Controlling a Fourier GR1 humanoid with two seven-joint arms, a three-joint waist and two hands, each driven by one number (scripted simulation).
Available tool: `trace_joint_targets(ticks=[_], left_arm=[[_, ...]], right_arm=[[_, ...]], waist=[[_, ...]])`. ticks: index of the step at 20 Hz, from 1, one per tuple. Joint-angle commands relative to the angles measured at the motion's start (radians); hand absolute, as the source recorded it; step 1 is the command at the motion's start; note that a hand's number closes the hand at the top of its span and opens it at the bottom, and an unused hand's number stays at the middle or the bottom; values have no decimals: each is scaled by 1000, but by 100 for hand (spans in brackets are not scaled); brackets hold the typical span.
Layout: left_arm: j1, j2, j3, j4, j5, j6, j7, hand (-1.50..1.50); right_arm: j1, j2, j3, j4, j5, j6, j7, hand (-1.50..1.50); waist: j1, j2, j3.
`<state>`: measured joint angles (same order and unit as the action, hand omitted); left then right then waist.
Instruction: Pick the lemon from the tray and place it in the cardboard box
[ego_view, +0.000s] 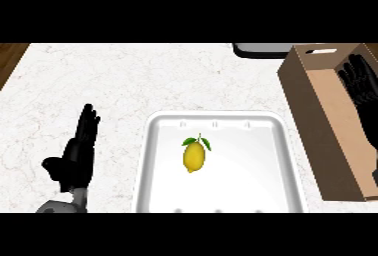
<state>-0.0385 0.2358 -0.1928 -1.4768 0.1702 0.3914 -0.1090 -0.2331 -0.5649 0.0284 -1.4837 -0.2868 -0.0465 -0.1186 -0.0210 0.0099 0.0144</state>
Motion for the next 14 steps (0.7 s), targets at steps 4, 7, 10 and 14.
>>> trace_joint_targets(ticks=[4,7,10,14], left_arm=[[-87,165,-46,-36,-83,-145,2,0],[-102,213,-71,-31,-101,-211,-22,0],[-108,260,-64,-66,-74,-283,-15,0],[-167,257,-55,-60,-58,-316,17,0]], right_arm=[[-86,-14,19,-298,144,-247,226,-150],[-39,-205,89,-276,349,-204,331,-150],[-1,-125,178,-477,455,-339,519,-150],[-32,-178,330,-599,673,-278,669,-150]], waist=[[-12,-30,-21],[-59,-35,-36],[-32,-35,-23],[-2,-21,-20]])
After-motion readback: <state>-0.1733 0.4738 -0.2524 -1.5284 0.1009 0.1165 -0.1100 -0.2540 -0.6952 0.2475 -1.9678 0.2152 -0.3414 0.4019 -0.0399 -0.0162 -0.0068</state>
